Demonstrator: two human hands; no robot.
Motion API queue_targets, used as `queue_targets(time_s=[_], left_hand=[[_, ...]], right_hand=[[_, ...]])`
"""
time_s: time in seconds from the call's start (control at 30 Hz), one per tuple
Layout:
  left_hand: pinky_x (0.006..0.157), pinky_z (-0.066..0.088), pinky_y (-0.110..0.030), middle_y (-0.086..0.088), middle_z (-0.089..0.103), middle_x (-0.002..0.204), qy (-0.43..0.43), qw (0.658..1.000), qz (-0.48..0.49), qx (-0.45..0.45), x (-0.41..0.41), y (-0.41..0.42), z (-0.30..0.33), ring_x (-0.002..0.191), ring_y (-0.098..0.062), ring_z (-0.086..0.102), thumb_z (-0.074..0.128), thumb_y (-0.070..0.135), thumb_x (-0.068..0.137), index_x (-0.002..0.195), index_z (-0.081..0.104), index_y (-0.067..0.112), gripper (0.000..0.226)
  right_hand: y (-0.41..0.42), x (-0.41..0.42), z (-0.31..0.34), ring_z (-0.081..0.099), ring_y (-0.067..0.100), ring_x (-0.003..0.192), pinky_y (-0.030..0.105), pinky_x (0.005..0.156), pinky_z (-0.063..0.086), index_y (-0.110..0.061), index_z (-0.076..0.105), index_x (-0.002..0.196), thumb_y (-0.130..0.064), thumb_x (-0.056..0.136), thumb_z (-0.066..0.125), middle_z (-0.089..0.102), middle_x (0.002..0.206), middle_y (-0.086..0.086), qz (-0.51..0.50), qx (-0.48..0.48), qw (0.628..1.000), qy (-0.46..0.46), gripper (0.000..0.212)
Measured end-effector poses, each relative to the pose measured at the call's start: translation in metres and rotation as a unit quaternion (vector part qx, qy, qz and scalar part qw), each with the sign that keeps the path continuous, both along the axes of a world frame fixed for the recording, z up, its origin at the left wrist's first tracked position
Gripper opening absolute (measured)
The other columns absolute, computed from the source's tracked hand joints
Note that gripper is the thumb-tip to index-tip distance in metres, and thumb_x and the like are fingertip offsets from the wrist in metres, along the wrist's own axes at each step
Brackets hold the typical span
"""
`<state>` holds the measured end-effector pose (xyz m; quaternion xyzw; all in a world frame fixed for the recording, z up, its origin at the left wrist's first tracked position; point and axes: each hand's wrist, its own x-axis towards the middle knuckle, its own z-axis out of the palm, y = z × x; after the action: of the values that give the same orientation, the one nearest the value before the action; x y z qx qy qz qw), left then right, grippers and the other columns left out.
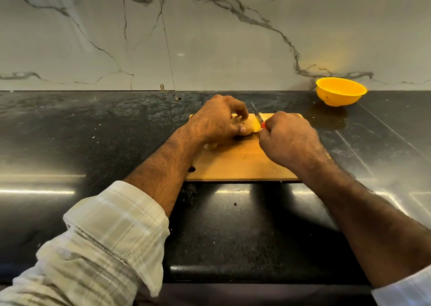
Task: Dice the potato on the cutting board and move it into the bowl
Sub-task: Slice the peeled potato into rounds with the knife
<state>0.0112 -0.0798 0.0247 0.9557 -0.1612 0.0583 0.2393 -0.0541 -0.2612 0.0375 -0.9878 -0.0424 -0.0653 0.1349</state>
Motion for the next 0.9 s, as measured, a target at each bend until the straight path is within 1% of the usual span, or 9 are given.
queue_targets(time_s=[0.13, 0.27, 0.33, 0.43, 0.57, 0.7, 0.77, 0.83, 0.9], left_hand=[[0.099, 0.056, -0.052, 0.002, 0.063, 0.135, 0.004, 1.000, 0.006, -0.019, 0.000, 0.001, 0.000, 0.121, -0.020, 0.060, 0.086, 0.044, 0.083, 0.114, 0.075, 0.039, 0.033], [0.101, 0.056, -0.049, 0.000, 0.062, 0.136, 0.003, 1.000, 0.008, -0.022, -0.001, 0.000, 0.001, 0.122, -0.020, 0.060, 0.086, 0.038, 0.084, 0.118, 0.077, 0.034, 0.035], [0.102, 0.055, -0.049, 0.001, 0.064, 0.135, 0.002, 1.000, 0.006, -0.020, -0.002, 0.000, 0.001, 0.122, -0.020, 0.060, 0.087, 0.036, 0.084, 0.118, 0.077, 0.033, 0.035], [0.102, 0.055, -0.046, 0.004, 0.069, 0.127, -0.008, 1.000, 0.002, -0.014, -0.002, 0.001, 0.000, 0.116, -0.018, 0.063, 0.088, 0.034, 0.083, 0.117, 0.079, 0.031, 0.035], [0.103, 0.055, -0.045, 0.007, 0.070, 0.129, -0.012, 1.000, 0.005, -0.003, -0.001, -0.003, -0.001, 0.119, -0.017, 0.062, 0.089, 0.034, 0.082, 0.118, 0.078, 0.032, 0.038], [0.103, 0.055, -0.045, 0.006, 0.068, 0.132, -0.017, 1.000, 0.013, 0.006, 0.003, -0.004, -0.002, 0.120, -0.018, 0.061, 0.088, 0.040, 0.081, 0.118, 0.078, 0.034, 0.038], [0.102, 0.055, -0.046, 0.006, 0.068, 0.132, -0.015, 1.000, 0.013, -0.001, 0.004, -0.002, -0.004, 0.119, -0.018, 0.061, 0.088, 0.041, 0.081, 0.117, 0.078, 0.035, 0.037], [0.101, 0.055, -0.048, 0.007, 0.067, 0.131, -0.012, 1.000, 0.010, -0.010, 0.005, -0.001, -0.005, 0.119, -0.018, 0.061, 0.088, 0.040, 0.082, 0.116, 0.078, 0.035, 0.036], [0.100, 0.056, -0.048, 0.006, 0.066, 0.129, -0.011, 1.000, 0.004, -0.017, 0.004, 0.000, -0.005, 0.117, -0.018, 0.061, 0.087, 0.038, 0.083, 0.115, 0.078, 0.034, 0.034]], right_hand=[[0.008, -0.002, 0.001, 0.063, 0.021, 0.084, 0.034, 0.069, 0.055, -0.015, 0.069, 0.115, -0.032, 0.101, 0.059, 0.065, 0.092, 0.003, 0.010, -0.006, 1.000, 0.012, 0.025], [0.011, -0.001, 0.002, 0.063, 0.021, 0.086, 0.035, 0.071, 0.056, -0.016, 0.069, 0.121, -0.032, 0.101, 0.061, 0.065, 0.094, 0.003, 0.011, -0.009, 1.000, 0.018, 0.027], [0.013, 0.002, 0.004, 0.062, 0.022, 0.085, 0.038, 0.073, 0.057, -0.016, 0.068, 0.118, -0.032, 0.100, 0.061, 0.063, 0.091, 0.003, 0.012, -0.011, 1.000, 0.018, 0.025], [0.018, 0.006, 0.008, 0.059, 0.025, 0.084, 0.038, 0.070, 0.050, -0.016, 0.064, 0.110, -0.035, 0.099, 0.060, 0.055, 0.084, 0.001, 0.012, -0.018, 1.000, 0.006, 0.023], [0.023, 0.006, 0.012, 0.060, 0.025, 0.092, 0.041, 0.079, 0.056, -0.015, 0.061, 0.123, -0.036, 0.098, 0.062, 0.058, 0.097, 0.004, 0.014, -0.033, 0.999, 0.031, 0.033], [0.022, -0.001, 0.005, 0.055, 0.022, 0.090, 0.039, 0.076, 0.051, -0.016, 0.059, 0.126, -0.033, 0.100, 0.061, 0.048, 0.086, -0.001, 0.021, -0.067, 0.996, 0.057, 0.031], [0.021, -0.006, 0.000, 0.053, 0.022, 0.090, 0.038, 0.075, 0.048, -0.018, 0.058, 0.127, -0.032, 0.100, 0.060, 0.044, 0.084, -0.002, 0.027, -0.090, 0.993, 0.075, 0.030], [0.017, -0.009, -0.001, 0.053, 0.022, 0.091, 0.038, 0.076, 0.048, -0.019, 0.058, 0.126, -0.032, 0.100, 0.060, 0.047, 0.089, -0.001, 0.025, -0.087, 0.992, 0.086, 0.030], [0.011, -0.012, 0.001, 0.056, 0.022, 0.093, 0.038, 0.077, 0.052, -0.019, 0.058, 0.126, -0.033, 0.100, 0.060, 0.052, 0.093, -0.001, 0.023, -0.080, 0.992, 0.098, 0.030]])
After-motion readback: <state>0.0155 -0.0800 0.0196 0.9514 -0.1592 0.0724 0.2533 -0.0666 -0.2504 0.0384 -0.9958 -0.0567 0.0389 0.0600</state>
